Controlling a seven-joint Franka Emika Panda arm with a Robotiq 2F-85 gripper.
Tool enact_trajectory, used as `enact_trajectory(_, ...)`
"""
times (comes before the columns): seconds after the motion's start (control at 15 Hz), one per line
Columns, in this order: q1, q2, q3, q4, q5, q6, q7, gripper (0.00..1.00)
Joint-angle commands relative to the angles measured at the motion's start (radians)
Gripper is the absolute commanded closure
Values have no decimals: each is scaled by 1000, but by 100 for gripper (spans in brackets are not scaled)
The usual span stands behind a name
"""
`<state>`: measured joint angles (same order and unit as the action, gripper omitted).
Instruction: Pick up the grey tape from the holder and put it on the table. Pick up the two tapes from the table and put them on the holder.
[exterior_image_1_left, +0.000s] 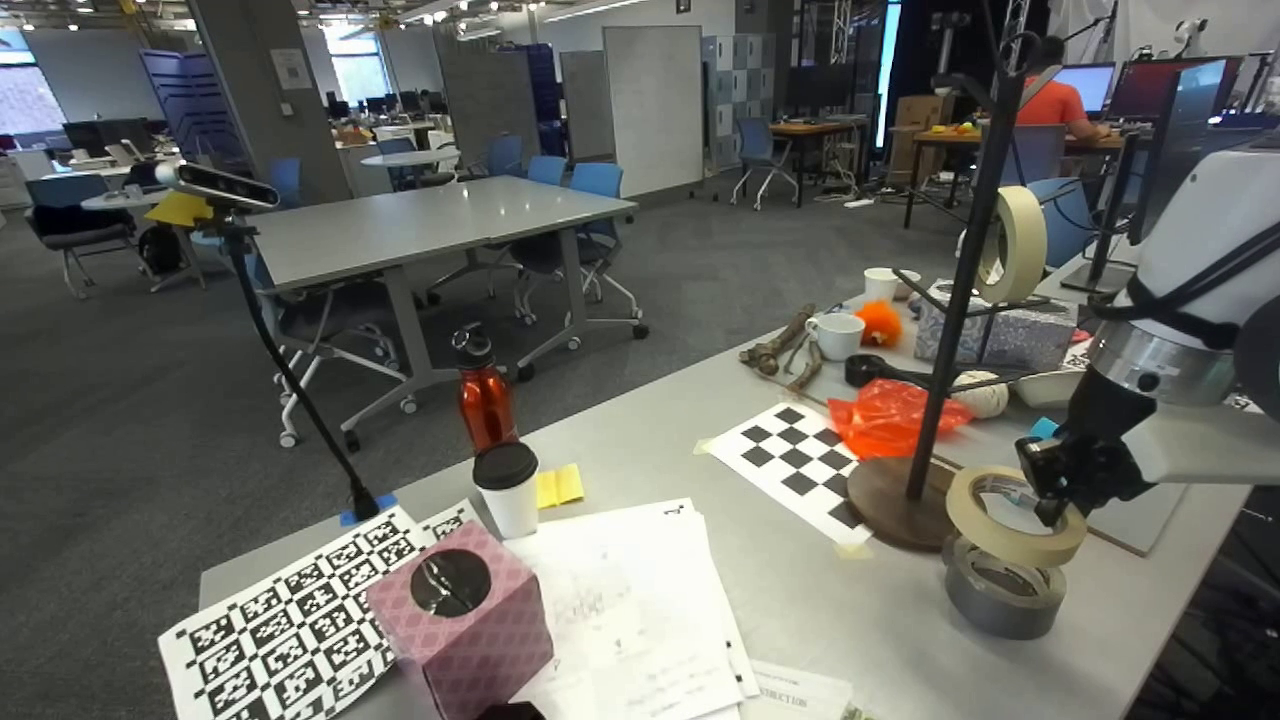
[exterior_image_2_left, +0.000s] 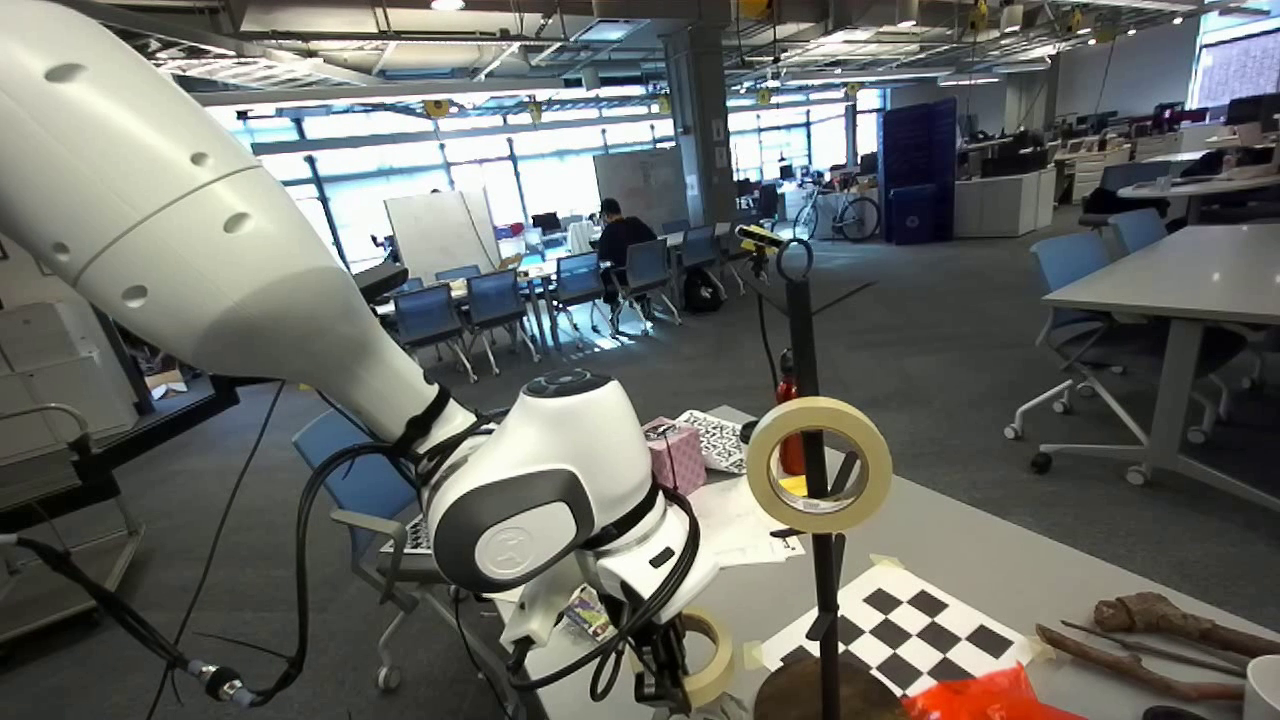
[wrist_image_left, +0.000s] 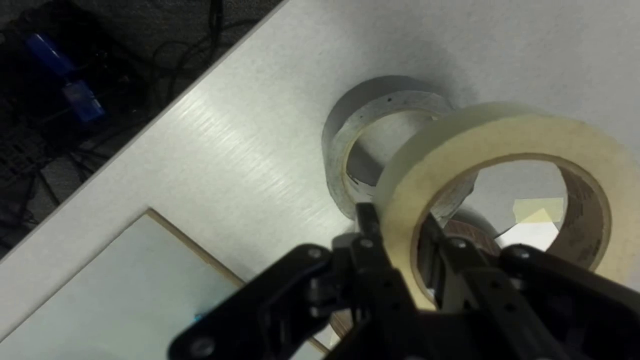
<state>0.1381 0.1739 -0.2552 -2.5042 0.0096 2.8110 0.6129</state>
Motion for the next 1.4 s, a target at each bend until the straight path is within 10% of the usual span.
enact_trajectory(0.0,-39,3,30,5,-19,0,17,95)
enact_trajectory(1.33,-237,-172,-45,-79,-45,7,31,95)
